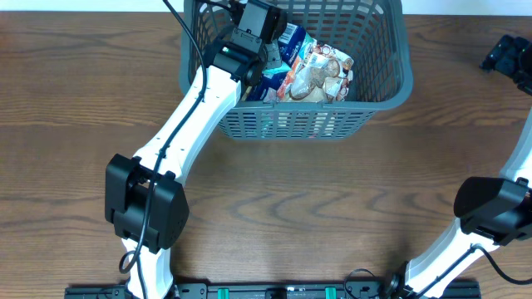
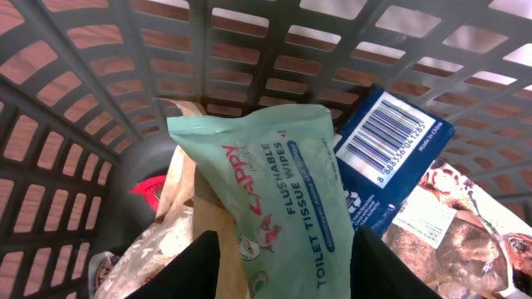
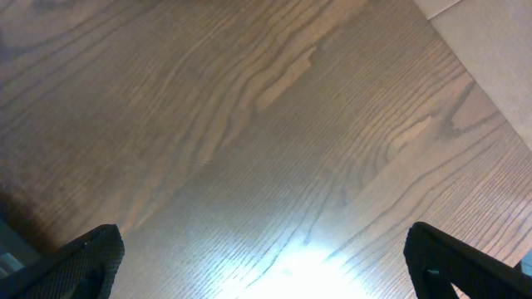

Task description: Pack container

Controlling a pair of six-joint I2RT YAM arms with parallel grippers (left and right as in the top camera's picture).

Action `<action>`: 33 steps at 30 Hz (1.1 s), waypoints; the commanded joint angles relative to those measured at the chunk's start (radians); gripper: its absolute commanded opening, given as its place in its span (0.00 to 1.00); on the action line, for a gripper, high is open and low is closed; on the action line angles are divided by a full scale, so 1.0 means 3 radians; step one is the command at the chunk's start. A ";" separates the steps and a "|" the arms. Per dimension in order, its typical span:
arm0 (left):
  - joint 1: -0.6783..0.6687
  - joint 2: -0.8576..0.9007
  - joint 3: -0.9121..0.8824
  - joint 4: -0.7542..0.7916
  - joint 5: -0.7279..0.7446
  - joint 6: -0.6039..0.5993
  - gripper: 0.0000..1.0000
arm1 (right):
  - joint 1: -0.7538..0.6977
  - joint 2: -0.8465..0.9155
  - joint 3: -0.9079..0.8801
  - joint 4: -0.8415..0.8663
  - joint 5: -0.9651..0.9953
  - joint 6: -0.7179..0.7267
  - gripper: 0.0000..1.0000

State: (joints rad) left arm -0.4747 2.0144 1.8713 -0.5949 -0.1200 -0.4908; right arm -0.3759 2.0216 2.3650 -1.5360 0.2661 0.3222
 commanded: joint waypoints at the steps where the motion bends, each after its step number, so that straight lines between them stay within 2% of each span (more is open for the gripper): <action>1: 0.0037 0.0024 -0.0032 0.0019 -0.0076 0.0042 0.49 | -0.0010 -0.0018 -0.0011 -0.0004 0.0048 0.0036 0.99; 2: 0.0047 0.0024 -0.0032 0.0032 -0.0076 0.0043 0.55 | -0.0010 -0.0018 -0.0011 -0.0004 0.0048 0.0034 0.99; 4: 0.0075 0.0011 -0.0025 0.0081 -0.0075 0.0097 0.57 | -0.0010 -0.0018 -0.0011 -0.0004 0.0048 0.0034 0.99; 6: 0.0107 -0.0024 -0.0014 0.0132 -0.0075 0.0200 0.67 | -0.0010 -0.0018 -0.0011 -0.0004 0.0048 0.0034 0.99; 10: 0.0174 -0.0125 0.0084 0.0130 -0.0076 0.0406 0.75 | -0.0010 -0.0018 -0.0011 -0.0004 0.0048 0.0036 0.99; 17: 0.0328 -0.0481 0.0163 0.0130 -0.0192 0.0477 0.76 | -0.0010 -0.0018 -0.0011 -0.0004 0.0048 0.0034 0.99; 26: 0.0459 -0.1310 0.0164 0.0098 -0.0299 0.0665 0.75 | -0.0010 -0.0018 -0.0011 -0.0004 0.0048 0.0034 0.99; 33: 0.0458 -0.2116 0.0164 -0.0403 -0.0896 0.0676 0.76 | -0.0010 -0.0018 -0.0011 -0.0004 0.0048 0.0034 0.99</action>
State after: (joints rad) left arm -0.3378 1.4544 1.9060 -0.6853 -0.2695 -0.3092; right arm -0.3759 2.0216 2.3650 -1.5360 0.2661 0.3222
